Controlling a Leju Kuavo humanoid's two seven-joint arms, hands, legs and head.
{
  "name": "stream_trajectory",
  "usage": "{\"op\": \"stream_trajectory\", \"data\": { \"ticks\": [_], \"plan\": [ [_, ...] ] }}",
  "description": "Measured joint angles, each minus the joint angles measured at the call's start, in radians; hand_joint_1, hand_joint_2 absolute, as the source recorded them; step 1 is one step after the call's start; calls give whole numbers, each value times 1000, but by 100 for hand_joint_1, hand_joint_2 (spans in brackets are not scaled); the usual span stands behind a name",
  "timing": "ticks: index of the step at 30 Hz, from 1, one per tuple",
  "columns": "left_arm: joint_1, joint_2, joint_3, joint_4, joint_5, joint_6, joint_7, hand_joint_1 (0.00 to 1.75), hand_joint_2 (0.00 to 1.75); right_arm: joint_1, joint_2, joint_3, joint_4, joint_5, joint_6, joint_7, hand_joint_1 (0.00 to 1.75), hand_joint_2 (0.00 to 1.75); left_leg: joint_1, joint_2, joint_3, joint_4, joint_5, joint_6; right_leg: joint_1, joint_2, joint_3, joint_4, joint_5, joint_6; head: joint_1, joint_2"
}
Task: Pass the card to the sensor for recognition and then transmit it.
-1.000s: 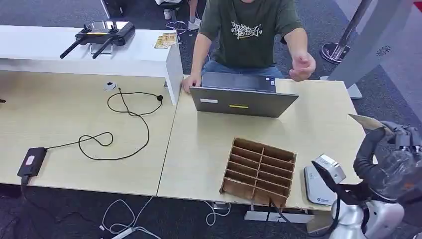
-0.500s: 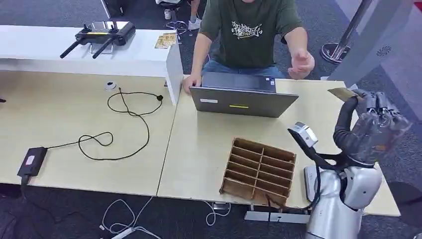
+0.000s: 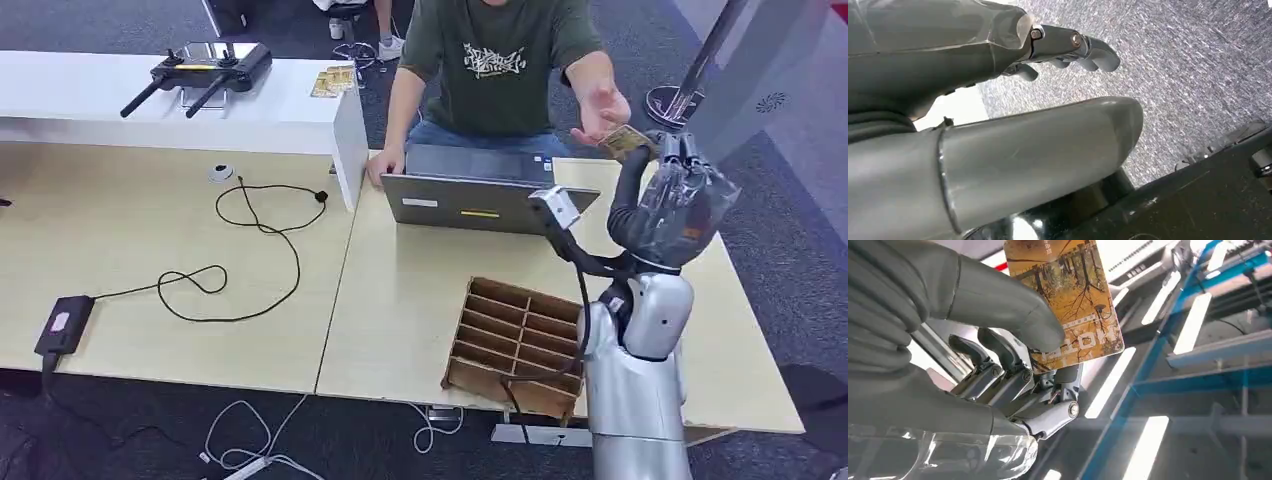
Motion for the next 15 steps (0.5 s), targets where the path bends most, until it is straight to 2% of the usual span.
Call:
{"op": "stream_trajectory", "data": {
  "ticks": [2,6,9,15],
  "plan": [
    [-1,-1,0,0,-5,-2,1,0,0,-24,-33,53,44,0,0,61,175,175,0,0,0,0,0,0,0,0,0,0,0,0,1,0],
    [-3,-4,0,0,-16,-8,8,0,0,-65,-67,113,124,5,0,94,175,175,0,0,0,0,0,0,0,0,0,0,0,0,0,0],
    [-3,-8,0,0,-24,-9,9,0,0,-103,-91,157,191,5,0,152,175,175,0,0,0,0,0,0,0,0,0,0,0,0,0,0],
    [-4,-9,-1,0,-40,-12,9,0,0,-176,-134,239,307,5,0,219,175,175,0,0,0,0,1,1,0,0,0,0,0,0,1,0]
  ]
}}
